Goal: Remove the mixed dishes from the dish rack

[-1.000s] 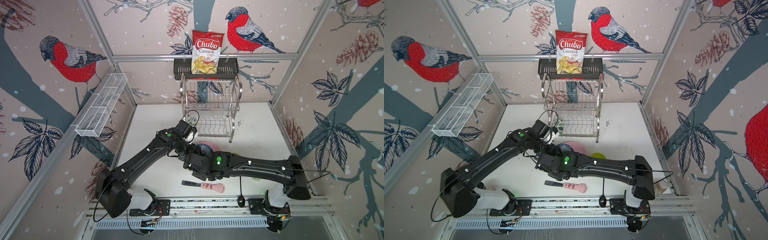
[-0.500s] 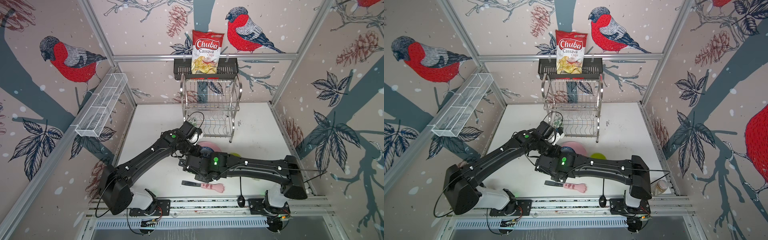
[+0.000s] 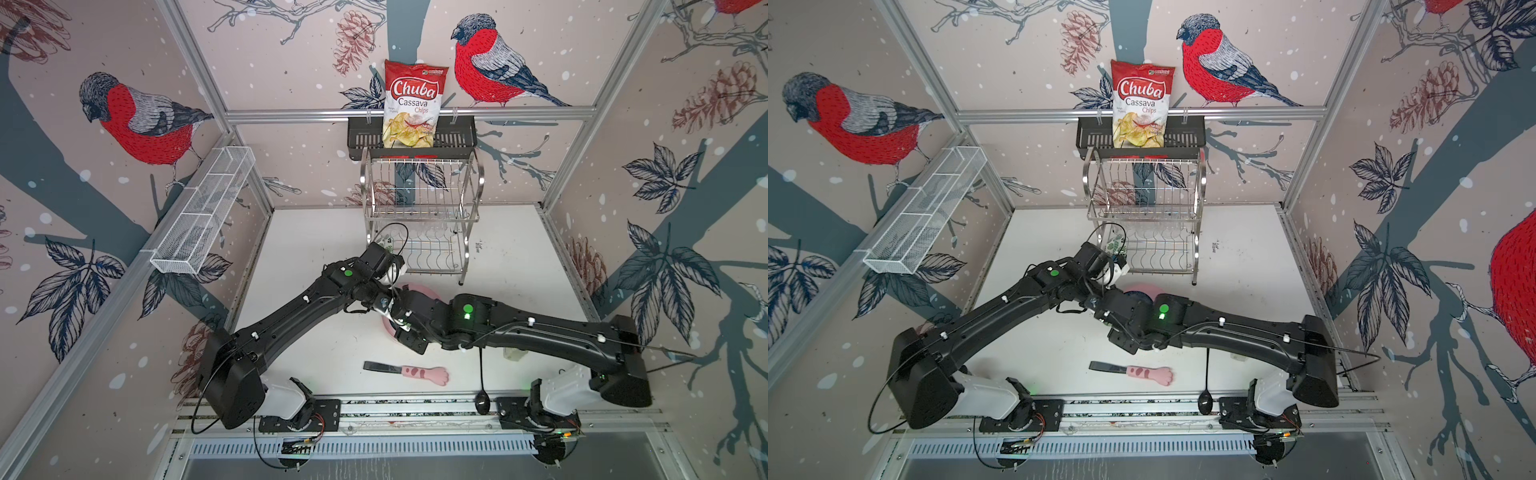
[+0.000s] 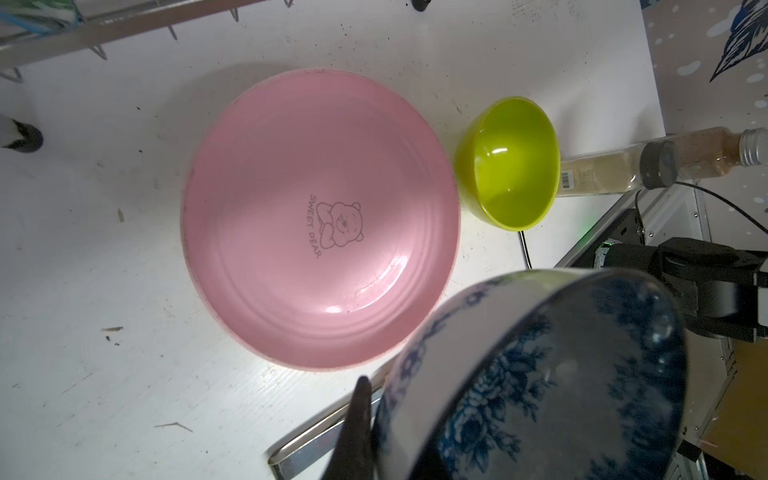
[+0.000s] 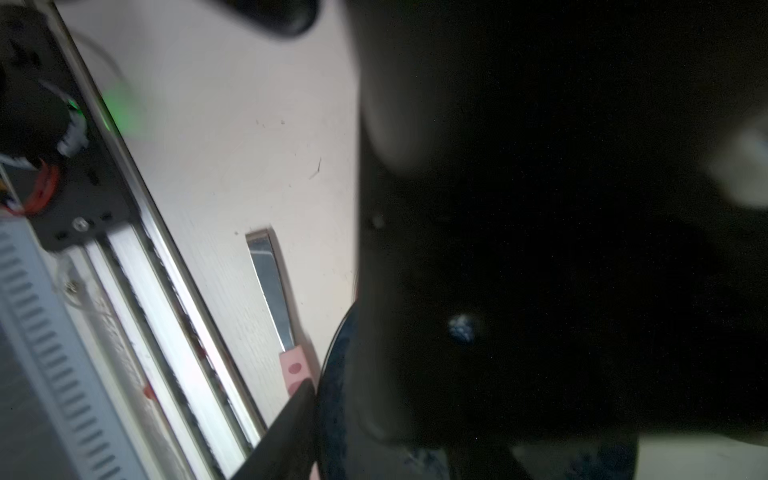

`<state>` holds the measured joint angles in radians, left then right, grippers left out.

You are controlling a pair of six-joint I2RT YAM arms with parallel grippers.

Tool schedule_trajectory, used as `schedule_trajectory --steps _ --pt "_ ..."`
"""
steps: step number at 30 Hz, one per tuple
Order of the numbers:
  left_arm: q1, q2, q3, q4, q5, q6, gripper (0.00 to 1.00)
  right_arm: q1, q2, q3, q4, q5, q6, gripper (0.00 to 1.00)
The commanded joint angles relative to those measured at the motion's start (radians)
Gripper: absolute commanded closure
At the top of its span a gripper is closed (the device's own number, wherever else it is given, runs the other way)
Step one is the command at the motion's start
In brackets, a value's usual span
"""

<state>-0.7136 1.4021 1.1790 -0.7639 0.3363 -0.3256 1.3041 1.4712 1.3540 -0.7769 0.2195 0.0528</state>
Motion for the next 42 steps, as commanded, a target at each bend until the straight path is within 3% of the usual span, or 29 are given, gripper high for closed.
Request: schedule_trajectory --steps 1,7,13,16,29,31,39,42 --pt "-0.003 0.008 0.007 -0.008 0.022 0.008 1.0 -0.039 -0.074 -0.046 0.162 -0.074 0.082 0.49" --pt "-0.003 0.028 0.009 -0.003 0.013 0.007 1.0 -0.146 -0.271 -0.174 0.3 -0.193 0.153 0.46" --pt "-0.003 0.033 0.018 0.002 0.008 0.003 1.0 -0.344 -0.385 -0.25 0.317 -0.246 0.243 0.43" --pt "-0.003 0.04 0.028 -0.005 0.002 0.003 1.0 -0.407 -0.356 -0.253 0.271 -0.267 0.272 0.43" --pt "-0.003 0.044 0.033 -0.015 -0.029 0.003 1.0 -0.417 -0.111 -0.239 0.191 -0.316 0.275 0.47" --pt "-0.002 0.048 0.037 -0.017 -0.034 0.005 1.0 -0.416 -0.082 -0.238 0.191 -0.339 0.273 0.53" --pt "0.0 0.075 0.067 -0.044 -0.049 0.011 1.0 -0.417 -0.034 -0.222 0.209 -0.378 0.274 0.98" --pt "0.0 0.078 0.072 -0.045 -0.067 0.013 1.0 -0.418 -0.039 -0.219 0.209 -0.369 0.278 1.0"
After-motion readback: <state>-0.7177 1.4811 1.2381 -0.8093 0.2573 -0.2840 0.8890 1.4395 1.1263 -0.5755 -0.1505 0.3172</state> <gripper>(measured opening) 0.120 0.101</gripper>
